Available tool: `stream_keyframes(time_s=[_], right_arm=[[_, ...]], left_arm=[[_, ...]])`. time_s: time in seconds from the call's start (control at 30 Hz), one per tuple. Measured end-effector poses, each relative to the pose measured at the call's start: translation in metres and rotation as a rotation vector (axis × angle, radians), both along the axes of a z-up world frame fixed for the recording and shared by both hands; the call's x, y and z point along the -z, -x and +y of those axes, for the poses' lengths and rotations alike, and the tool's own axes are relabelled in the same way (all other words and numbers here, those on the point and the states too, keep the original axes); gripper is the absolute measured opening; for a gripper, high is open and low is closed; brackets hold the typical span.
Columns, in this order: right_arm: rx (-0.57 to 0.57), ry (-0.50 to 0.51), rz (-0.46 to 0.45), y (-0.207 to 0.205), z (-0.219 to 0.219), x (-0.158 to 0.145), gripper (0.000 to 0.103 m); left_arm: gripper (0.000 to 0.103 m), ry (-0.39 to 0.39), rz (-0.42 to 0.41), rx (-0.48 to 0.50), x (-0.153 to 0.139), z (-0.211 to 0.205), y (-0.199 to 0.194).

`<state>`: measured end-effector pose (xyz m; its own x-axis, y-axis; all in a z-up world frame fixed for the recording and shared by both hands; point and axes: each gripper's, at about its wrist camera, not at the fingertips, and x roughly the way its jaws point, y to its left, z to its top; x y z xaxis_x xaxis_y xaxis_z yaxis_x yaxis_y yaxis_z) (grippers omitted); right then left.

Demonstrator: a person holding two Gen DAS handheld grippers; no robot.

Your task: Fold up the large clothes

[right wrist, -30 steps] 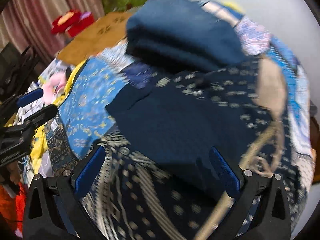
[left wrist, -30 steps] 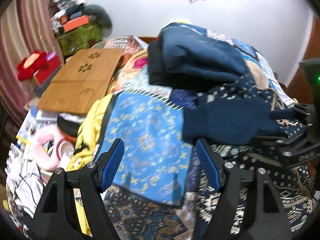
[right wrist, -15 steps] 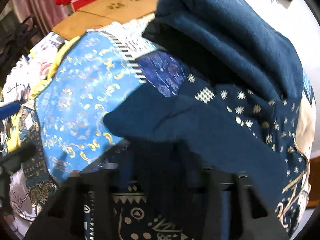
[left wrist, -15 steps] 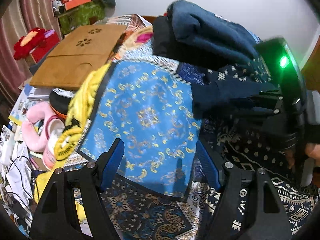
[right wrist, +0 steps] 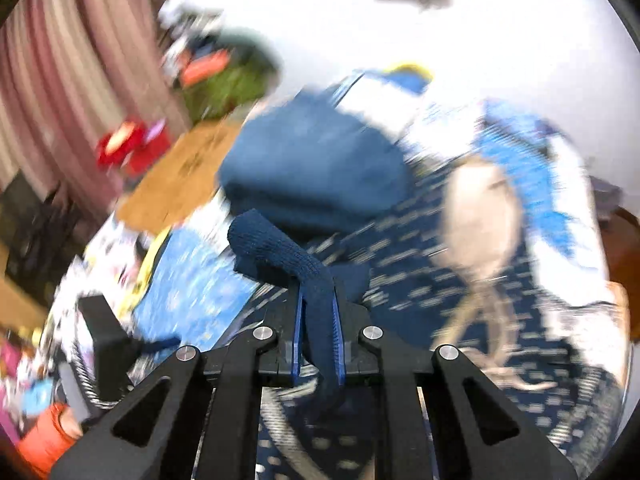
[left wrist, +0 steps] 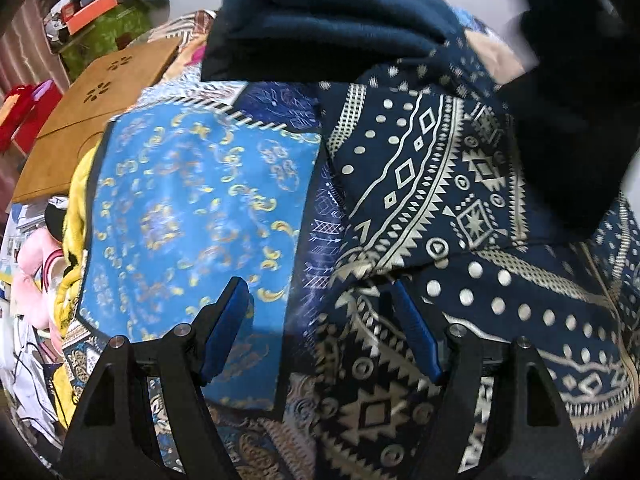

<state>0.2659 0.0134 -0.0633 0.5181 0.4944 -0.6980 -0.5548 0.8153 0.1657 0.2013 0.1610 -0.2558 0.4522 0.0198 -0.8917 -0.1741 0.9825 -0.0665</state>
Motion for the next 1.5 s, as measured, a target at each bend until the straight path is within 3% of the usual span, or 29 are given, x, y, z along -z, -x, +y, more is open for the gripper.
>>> stream_keyframes(time_s=[0.1, 0.2, 0.43, 0.6, 0.8, 1.07, 1.3, 1.5], right_arm=[[0.110, -0.027, -0.084, 0.006, -0.042, -0.022, 0.011], [0.194, -0.070, -0.095, 0.012, -0.069, -0.024, 0.011], [0.337, -0.125, 0.007, 0.019, -0.145, 0.003, 0.011], [0.451, -0.158, 0.143, 0.023, -0.188, 0.046, 0.011], [0.507, -0.140, 0.249, 0.040, -0.213, 0.085, 0.011], [0.567, -0.214, 0.268, 0.056, -0.234, 0.090, 0.012], [0.651, -0.169, 0.209, 0.069, -0.255, 0.079, 0.012], [0.722, -0.159, 0.148, 0.075, -0.287, 0.064, 0.012]], left_arm=[[0.073, -0.070, 0.009, -0.005, 0.002, -0.007, -0.011], [0.073, -0.115, 0.001, -0.022, -0.001, -0.010, -0.016], [0.073, -0.046, -0.013, -0.149, -0.010, 0.008, -0.010], [0.076, -0.036, -0.017, -0.202, -0.010, 0.016, -0.009], [0.077, -0.094, 0.019, -0.196, 0.000, 0.009, -0.007], [0.077, -0.129, 0.056, -0.166, 0.003, 0.000, 0.003], [0.077, -0.148, -0.018, -0.055, -0.038, -0.027, 0.015], [0.077, -0.202, -0.159, 0.059, -0.096, -0.066, 0.011]])
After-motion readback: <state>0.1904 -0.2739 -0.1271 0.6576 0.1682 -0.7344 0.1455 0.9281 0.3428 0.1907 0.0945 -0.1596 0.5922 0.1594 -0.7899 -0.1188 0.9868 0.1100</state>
